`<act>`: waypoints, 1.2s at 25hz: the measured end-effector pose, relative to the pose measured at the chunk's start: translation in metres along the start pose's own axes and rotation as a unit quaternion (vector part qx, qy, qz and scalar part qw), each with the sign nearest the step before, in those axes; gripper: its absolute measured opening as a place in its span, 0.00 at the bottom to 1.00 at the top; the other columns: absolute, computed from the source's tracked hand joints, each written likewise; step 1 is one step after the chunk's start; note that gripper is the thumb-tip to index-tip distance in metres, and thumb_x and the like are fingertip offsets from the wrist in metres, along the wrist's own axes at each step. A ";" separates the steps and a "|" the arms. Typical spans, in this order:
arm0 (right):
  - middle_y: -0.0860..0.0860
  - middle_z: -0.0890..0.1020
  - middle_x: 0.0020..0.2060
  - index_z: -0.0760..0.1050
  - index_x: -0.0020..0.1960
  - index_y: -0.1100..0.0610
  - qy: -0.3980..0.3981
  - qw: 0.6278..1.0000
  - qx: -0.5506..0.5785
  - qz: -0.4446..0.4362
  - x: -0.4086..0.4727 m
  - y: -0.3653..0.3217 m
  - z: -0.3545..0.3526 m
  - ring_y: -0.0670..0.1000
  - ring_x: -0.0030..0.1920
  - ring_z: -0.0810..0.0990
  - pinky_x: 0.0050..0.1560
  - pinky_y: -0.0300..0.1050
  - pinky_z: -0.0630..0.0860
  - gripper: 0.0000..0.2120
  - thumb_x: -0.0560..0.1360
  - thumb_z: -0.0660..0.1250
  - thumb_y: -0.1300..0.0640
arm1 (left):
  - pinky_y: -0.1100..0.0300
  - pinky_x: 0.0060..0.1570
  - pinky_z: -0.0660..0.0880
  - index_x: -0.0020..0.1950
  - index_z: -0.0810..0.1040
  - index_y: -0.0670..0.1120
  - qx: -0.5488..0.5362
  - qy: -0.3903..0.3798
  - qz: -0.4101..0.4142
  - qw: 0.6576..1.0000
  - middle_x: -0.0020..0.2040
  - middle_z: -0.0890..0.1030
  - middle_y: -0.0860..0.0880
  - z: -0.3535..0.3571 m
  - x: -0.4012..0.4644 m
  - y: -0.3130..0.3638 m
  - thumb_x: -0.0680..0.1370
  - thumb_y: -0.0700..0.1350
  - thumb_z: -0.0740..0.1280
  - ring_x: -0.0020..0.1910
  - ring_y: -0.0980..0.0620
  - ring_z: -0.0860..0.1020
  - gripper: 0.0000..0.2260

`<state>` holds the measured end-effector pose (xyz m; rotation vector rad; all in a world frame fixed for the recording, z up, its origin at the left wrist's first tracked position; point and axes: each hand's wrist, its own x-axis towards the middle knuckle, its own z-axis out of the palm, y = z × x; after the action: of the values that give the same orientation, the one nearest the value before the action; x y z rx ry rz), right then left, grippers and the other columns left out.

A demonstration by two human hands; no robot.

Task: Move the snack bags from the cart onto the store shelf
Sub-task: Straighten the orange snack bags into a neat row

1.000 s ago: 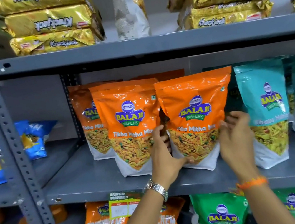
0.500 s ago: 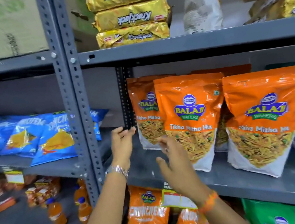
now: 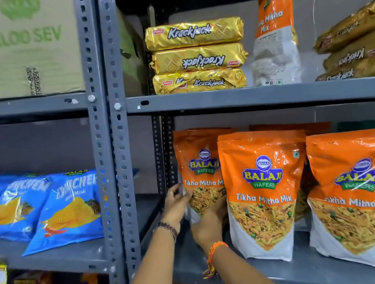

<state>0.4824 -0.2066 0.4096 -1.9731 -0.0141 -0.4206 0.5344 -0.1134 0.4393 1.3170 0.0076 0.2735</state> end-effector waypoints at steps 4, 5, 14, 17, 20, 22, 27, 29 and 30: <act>0.62 0.65 0.76 0.50 0.81 0.63 -0.015 0.998 0.033 0.051 0.017 0.012 0.000 0.61 0.75 0.67 0.76 0.49 0.63 0.39 0.76 0.68 0.67 | 0.44 0.65 0.76 0.63 0.77 0.49 0.003 -0.031 -0.004 0.999 0.63 0.81 0.40 -0.007 0.017 -0.011 0.78 0.43 0.71 0.63 0.42 0.80 0.14; 0.61 0.64 0.77 0.48 0.81 0.64 0.015 0.999 0.027 0.039 0.021 0.014 0.000 0.61 0.76 0.66 0.76 0.48 0.61 0.40 0.76 0.66 0.68 | 0.43 0.65 0.75 0.60 0.78 0.50 0.003 -0.032 0.001 0.999 0.63 0.82 0.40 -0.007 0.020 -0.013 0.78 0.44 0.71 0.63 0.42 0.80 0.11; 0.62 0.71 0.71 0.56 0.77 0.63 0.061 0.998 -0.010 0.021 0.036 0.013 0.007 0.61 0.69 0.74 0.69 0.54 0.72 0.32 0.78 0.67 0.61 | 0.43 0.66 0.74 0.65 0.76 0.46 0.020 -0.006 0.005 1.000 0.61 0.82 0.41 -0.014 0.020 -0.009 0.79 0.43 0.70 0.61 0.42 0.80 0.14; 0.61 0.68 0.74 0.51 0.79 0.63 0.050 0.998 -0.027 0.029 0.039 0.015 0.008 0.61 0.72 0.71 0.71 0.52 0.70 0.37 0.78 0.68 0.60 | 0.42 0.66 0.75 0.61 0.76 0.49 0.006 -0.008 0.005 1.000 0.59 0.82 0.41 -0.013 0.020 -0.011 0.79 0.42 0.69 0.62 0.41 0.79 0.11; 0.60 0.65 0.76 0.45 0.80 0.62 0.083 0.995 -0.061 0.013 0.035 0.013 0.007 0.60 0.73 0.69 0.73 0.52 0.68 0.43 0.77 0.70 0.58 | 0.46 0.63 0.77 0.64 0.75 0.46 -0.001 -0.007 0.016 1.000 0.62 0.81 0.39 -0.012 0.020 -0.010 0.80 0.40 0.68 0.59 0.43 0.80 0.14; 0.60 0.67 0.75 0.45 0.80 0.61 0.044 0.996 -0.072 0.010 0.022 0.008 0.000 0.60 0.71 0.71 0.72 0.53 0.70 0.40 0.77 0.67 0.60 | 0.49 0.60 0.77 0.70 0.72 0.44 0.005 -0.002 0.021 1.000 0.65 0.80 0.39 -0.013 0.016 -0.007 0.80 0.39 0.68 0.59 0.46 0.79 0.18; 0.58 0.79 0.64 0.59 0.78 0.55 -0.075 0.996 0.037 -0.041 -0.065 0.008 -0.049 0.55 0.59 0.81 0.54 0.47 0.79 0.30 0.78 0.62 0.67 | 0.56 0.62 0.70 0.74 0.68 0.42 -0.041 0.033 -0.008 0.999 0.68 0.77 0.43 -0.017 -0.029 0.006 0.80 0.35 0.65 0.64 0.48 0.76 0.21; 0.51 0.80 0.60 0.71 0.68 0.51 0.053 0.991 0.105 -0.063 -0.094 0.013 -0.088 0.50 0.58 0.81 0.60 0.49 0.80 0.23 0.78 0.62 0.70 | 0.55 0.63 0.70 0.69 0.70 0.46 -0.053 -0.008 -0.007 0.999 0.67 0.76 0.43 -0.017 -0.055 0.006 0.73 0.34 0.70 0.64 0.48 0.76 0.25; 0.50 0.80 0.57 0.72 0.65 0.50 0.144 0.980 0.100 -0.090 -0.098 0.020 -0.105 0.49 0.55 0.81 0.59 0.50 0.79 0.20 0.78 0.64 0.69 | 0.54 0.65 0.71 0.68 0.71 0.47 -0.046 -0.048 -0.003 0.998 0.67 0.76 0.43 -0.015 -0.066 0.004 0.68 0.35 0.73 0.65 0.48 0.76 0.29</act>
<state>0.3642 -0.2907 0.4019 -1.7047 -0.0486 -0.7909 0.4668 -0.1113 0.4296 1.2364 -0.0817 0.2026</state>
